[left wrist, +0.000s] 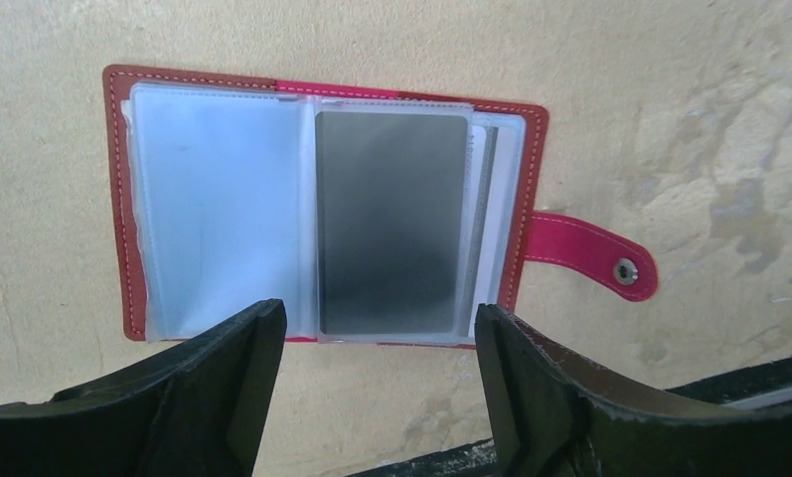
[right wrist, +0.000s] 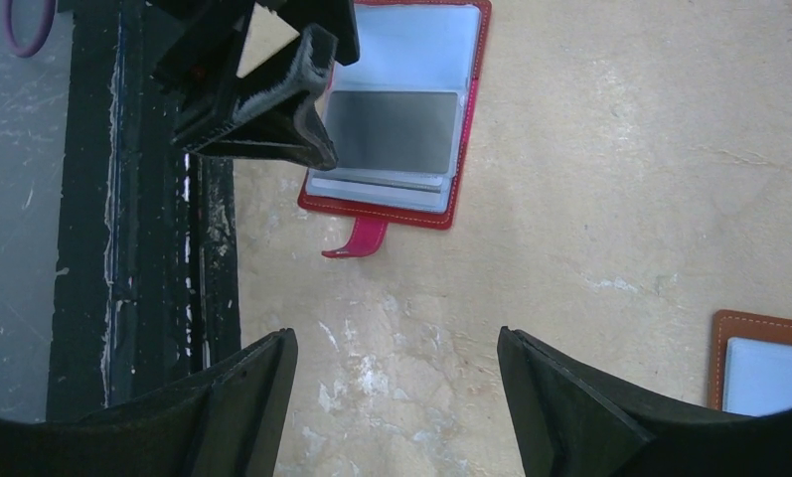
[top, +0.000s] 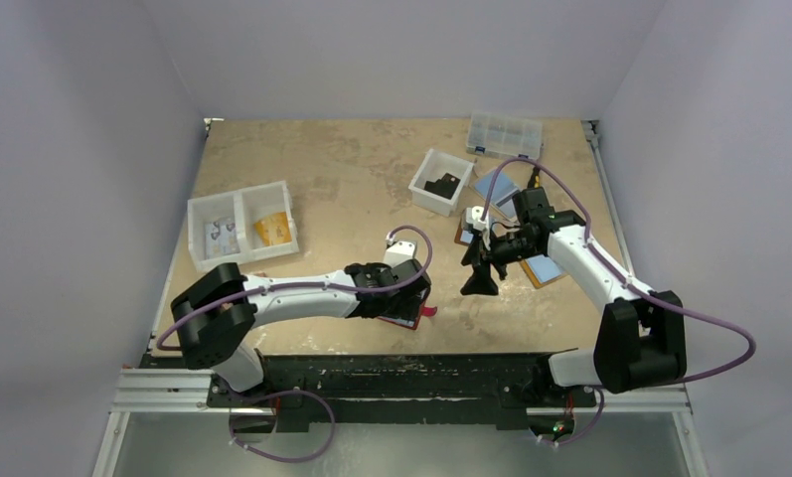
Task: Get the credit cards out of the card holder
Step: Remove the credit card from the card holder.
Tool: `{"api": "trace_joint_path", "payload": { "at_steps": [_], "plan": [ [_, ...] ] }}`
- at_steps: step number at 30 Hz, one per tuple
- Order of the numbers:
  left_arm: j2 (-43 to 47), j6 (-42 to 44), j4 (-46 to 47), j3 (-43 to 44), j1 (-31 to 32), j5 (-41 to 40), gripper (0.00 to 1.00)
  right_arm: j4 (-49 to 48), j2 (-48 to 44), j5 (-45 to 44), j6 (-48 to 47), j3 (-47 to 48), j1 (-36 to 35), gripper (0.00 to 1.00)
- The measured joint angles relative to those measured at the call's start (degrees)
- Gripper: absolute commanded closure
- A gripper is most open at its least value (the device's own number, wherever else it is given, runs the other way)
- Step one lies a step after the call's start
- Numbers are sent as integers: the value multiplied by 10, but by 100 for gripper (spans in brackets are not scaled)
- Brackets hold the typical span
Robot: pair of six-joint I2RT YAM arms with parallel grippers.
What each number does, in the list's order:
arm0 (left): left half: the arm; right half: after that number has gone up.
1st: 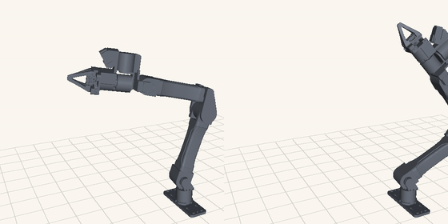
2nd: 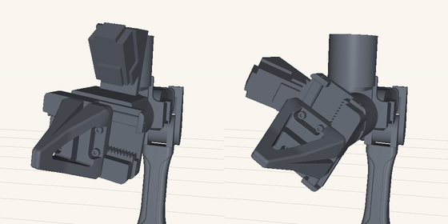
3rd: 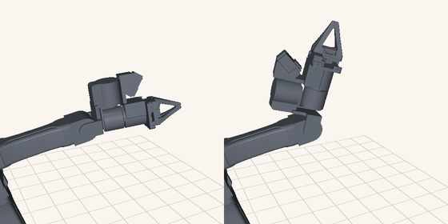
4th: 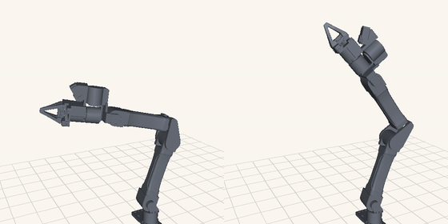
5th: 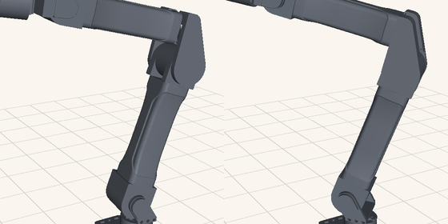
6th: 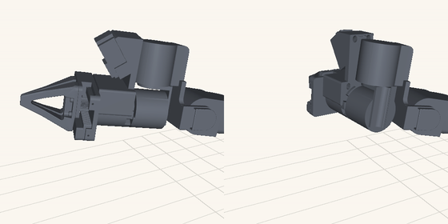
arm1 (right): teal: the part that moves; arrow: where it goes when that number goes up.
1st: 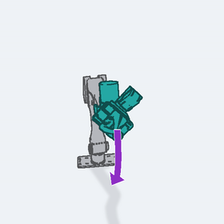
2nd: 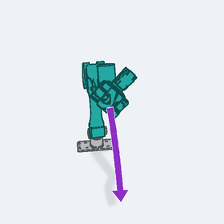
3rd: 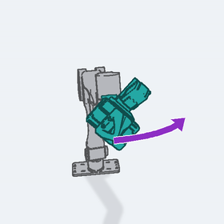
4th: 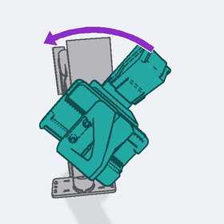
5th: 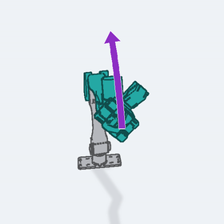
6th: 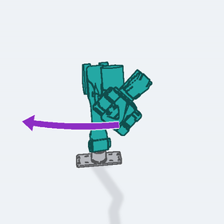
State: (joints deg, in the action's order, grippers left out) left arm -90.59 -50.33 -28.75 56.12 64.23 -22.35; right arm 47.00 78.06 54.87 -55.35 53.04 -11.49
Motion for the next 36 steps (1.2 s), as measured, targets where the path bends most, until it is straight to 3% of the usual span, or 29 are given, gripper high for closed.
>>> {"api": "trace_joint_path", "payload": {
  "at_steps": [18, 30, 36],
  "plan": [
    [-80, 0, -9, 31, 1, 1, 27, 2, 17, -4, -7, 0, 3, 19],
    [-76, 1, -4, 30, -2, 8, 52, 7, 17, -4, -13, 0, 3, 19],
    [-13, -6, 82, -47, -59, 100, 60, 13, 17, -3, -16, 0, 3, 19]
  ]
}}
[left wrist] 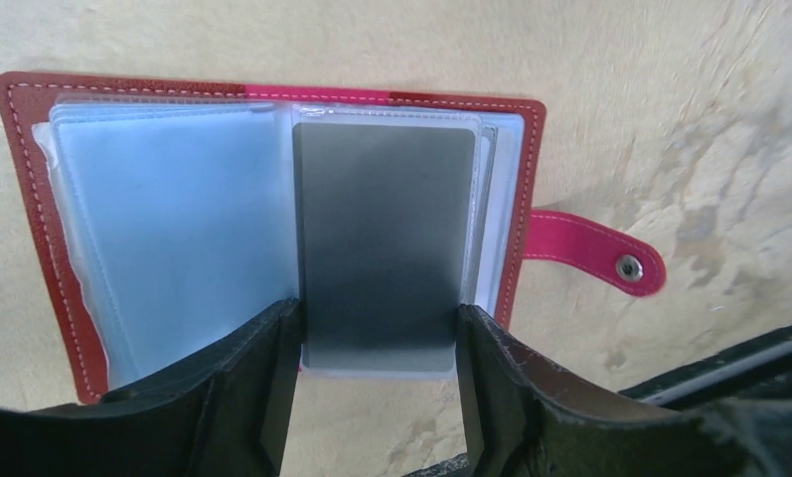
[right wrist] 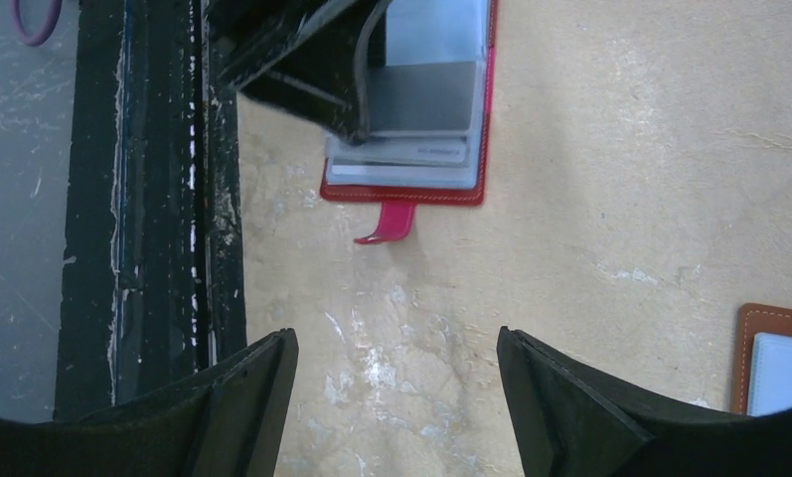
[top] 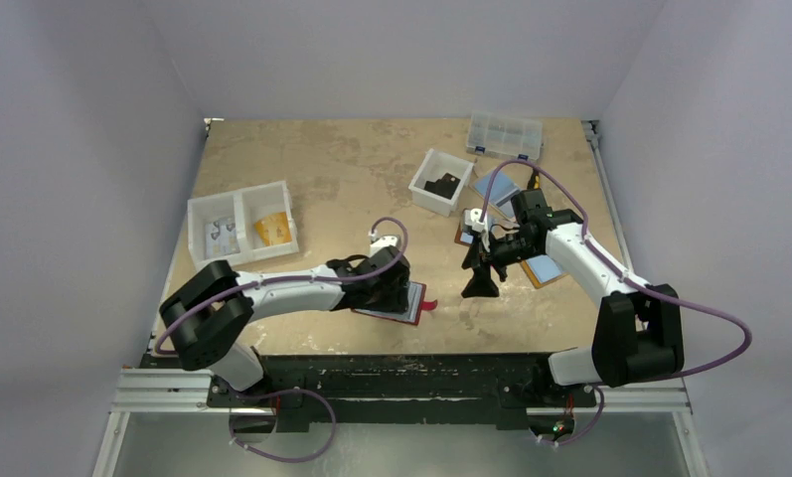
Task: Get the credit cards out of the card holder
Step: Remove the credit card from the card holder.
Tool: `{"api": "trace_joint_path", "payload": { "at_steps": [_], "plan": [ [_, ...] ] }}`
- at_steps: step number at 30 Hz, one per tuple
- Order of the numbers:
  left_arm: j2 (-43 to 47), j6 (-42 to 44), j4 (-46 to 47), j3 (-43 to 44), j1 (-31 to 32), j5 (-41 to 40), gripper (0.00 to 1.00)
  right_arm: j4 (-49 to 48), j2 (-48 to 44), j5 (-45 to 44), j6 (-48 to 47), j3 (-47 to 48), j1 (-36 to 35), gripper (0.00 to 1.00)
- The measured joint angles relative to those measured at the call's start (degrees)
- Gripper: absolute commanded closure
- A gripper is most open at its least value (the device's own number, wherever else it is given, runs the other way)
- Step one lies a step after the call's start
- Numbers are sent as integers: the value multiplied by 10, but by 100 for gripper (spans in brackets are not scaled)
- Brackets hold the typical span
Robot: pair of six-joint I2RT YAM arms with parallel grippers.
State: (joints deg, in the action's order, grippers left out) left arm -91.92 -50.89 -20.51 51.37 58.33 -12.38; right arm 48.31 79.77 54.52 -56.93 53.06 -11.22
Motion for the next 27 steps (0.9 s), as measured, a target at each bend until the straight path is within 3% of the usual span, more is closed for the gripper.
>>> {"api": "trace_joint_path", "payload": {
  "at_steps": [4, 9, 16, 20, 27],
  "plan": [
    [46, -21, 70, -58, -53, 64, 60, 9, 1, 6, -7, 0, 0, 19],
    [48, -41, 145, -67, -67, 128, 63, 28, 22, 27, -16, 3, 0, 24],
    [48, -86, 268, -117, -87, 205, 66, 31, 66, 70, 17, 26, -9, 59],
    [46, -101, 308, -143, -93, 226, 65, -29, 83, 73, 107, 32, -11, 90],
    [43, -122, 369, -171, -95, 251, 65, -160, 109, 25, 279, 30, -54, 97]
  ]
}}
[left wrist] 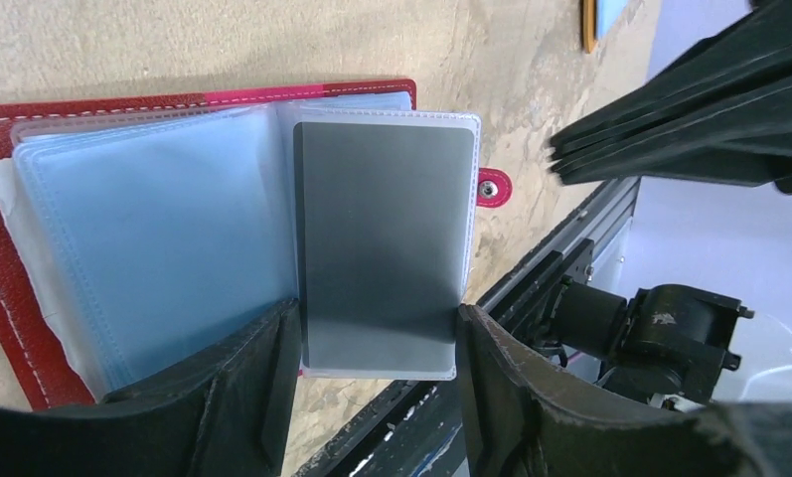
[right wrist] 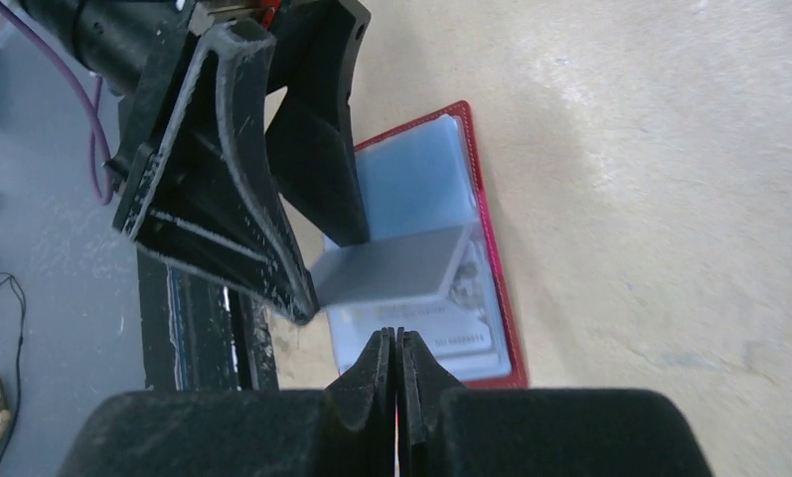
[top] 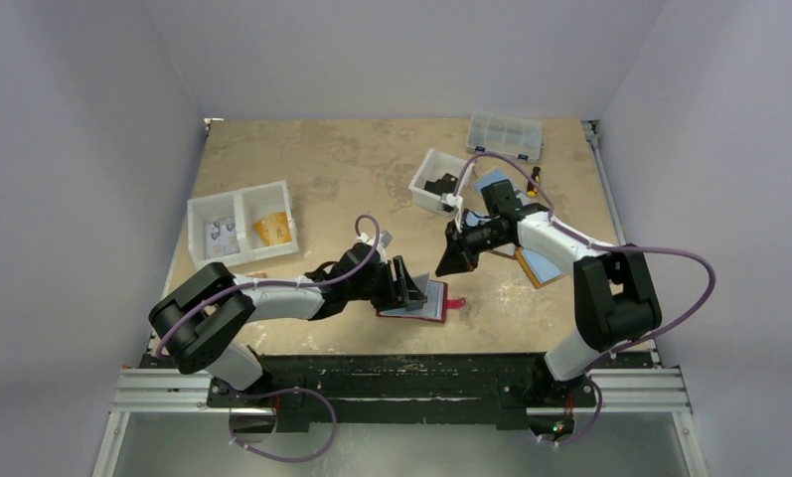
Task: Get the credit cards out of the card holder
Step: Remove the credit card from the card holder.
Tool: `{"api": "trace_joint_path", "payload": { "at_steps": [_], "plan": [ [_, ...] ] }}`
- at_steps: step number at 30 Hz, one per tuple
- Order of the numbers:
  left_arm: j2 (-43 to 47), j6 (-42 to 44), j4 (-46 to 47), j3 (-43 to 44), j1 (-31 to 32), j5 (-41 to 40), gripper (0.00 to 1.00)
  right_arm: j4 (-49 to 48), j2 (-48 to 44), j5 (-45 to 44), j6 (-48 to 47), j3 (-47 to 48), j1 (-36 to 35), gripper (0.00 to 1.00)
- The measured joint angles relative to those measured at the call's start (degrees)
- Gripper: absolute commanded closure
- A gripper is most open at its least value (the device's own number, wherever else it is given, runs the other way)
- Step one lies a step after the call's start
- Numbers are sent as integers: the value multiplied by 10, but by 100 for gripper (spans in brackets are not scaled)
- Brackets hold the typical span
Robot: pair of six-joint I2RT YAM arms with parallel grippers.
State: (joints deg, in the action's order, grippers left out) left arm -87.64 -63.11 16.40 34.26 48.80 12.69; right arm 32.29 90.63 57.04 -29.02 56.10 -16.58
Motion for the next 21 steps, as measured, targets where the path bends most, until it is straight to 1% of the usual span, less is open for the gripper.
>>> {"api": "trace_joint_path", "payload": {
  "at_steps": [4, 7, 11, 16, 19, 21],
  "plan": [
    [0, -11, 30, -13, 0, 8, 65, -37, 28, -24, 48, 0, -39, 99],
    [0, -19, 41, -22, 0, 9, 65, -43, 50, -35, 64, 0, -51, 100],
    [0, -25, 56, -33, 0, 11, 64, -39, 65, -40, 64, 0, -52, 99],
    [-1, -37, 80, -42, 0, 14, 63, -12, 74, -31, 32, 9, -57, 97],
    [-5, -40, 91, -42, 0, 18, 56, -10, 77, -31, 28, 12, -68, 97],
    [-6, -40, 97, -42, 0, 20, 47, -11, 77, -34, 30, 12, -78, 96]
  ]
}}
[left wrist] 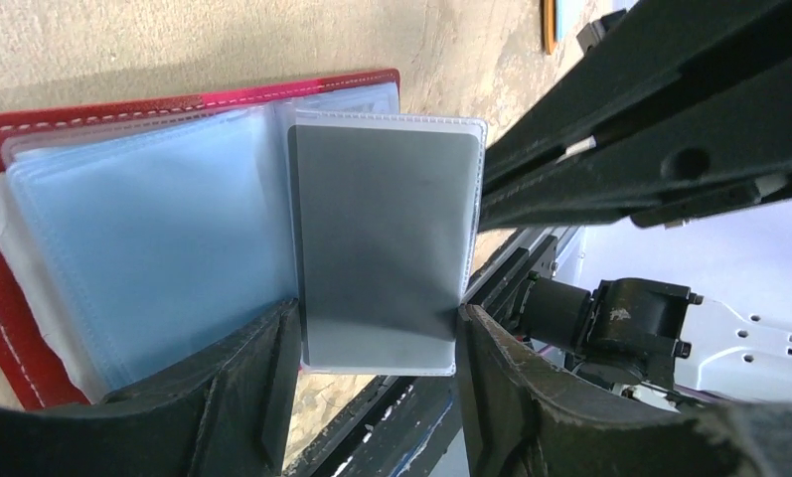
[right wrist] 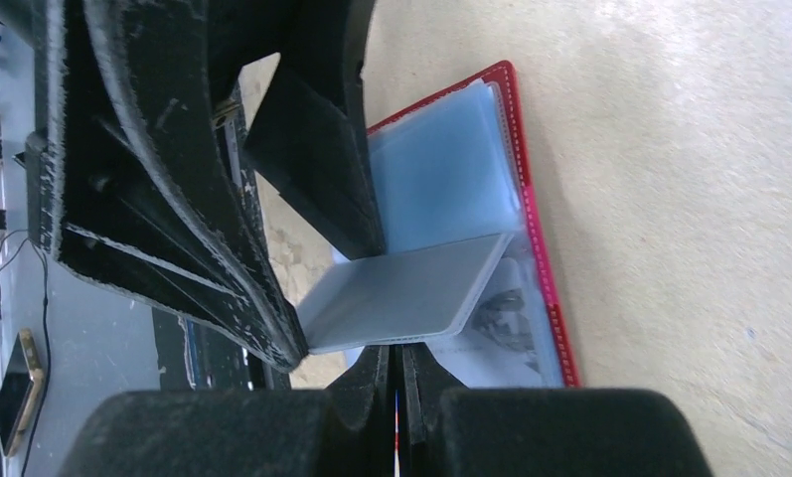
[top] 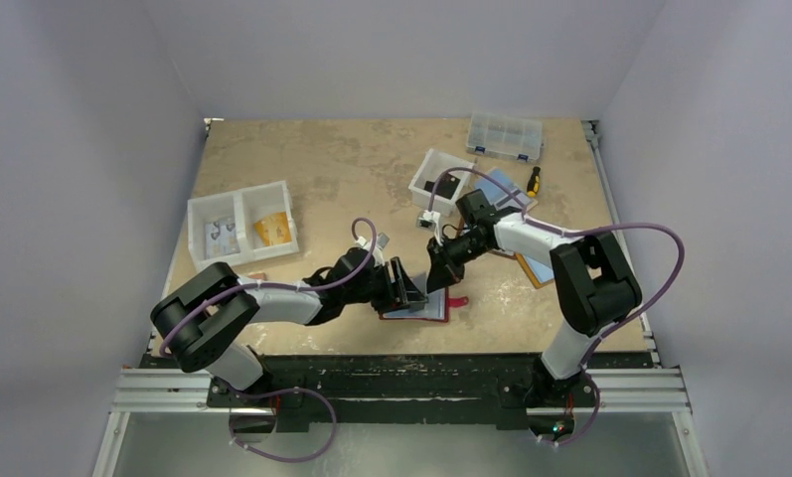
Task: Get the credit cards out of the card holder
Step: Remove the credit card from the card holder.
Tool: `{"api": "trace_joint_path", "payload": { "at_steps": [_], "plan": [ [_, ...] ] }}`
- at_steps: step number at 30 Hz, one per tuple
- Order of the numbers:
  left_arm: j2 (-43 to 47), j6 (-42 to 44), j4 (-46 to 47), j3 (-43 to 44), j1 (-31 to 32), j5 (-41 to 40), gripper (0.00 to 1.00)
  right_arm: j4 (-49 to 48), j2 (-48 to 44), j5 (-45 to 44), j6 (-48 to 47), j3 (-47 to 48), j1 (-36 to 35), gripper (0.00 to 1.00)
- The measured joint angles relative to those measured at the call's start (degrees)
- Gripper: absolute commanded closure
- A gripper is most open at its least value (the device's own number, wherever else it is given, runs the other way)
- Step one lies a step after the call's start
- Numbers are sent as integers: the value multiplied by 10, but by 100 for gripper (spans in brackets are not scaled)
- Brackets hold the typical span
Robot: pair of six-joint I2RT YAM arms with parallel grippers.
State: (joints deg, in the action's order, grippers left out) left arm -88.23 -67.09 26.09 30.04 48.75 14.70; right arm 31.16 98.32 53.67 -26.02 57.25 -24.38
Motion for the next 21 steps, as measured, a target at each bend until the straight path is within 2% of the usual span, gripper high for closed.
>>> {"api": "trace_joint_path", "payload": {
  "at_steps": [3, 7, 12, 16, 21],
  "plan": [
    [-1, 1, 0, 0, -1, 2, 37, -5, 0, -3, 8, 0, -18, 96],
    [-1, 9, -20, 3, -2, 1, 32, -12, 16, 10, 19, 4, -25, 95],
    [-1, 34, -61, 24, -2, 0, 30, 11, 67, 68, 7, 42, -27, 95],
    [-1, 44, -76, 33, -2, 0, 30, 66, 118, 119, -39, 92, -32, 95],
    [-1, 47, -99, 36, -3, -4, 33, 107, 141, 135, -73, 106, -51, 95]
  ]
}}
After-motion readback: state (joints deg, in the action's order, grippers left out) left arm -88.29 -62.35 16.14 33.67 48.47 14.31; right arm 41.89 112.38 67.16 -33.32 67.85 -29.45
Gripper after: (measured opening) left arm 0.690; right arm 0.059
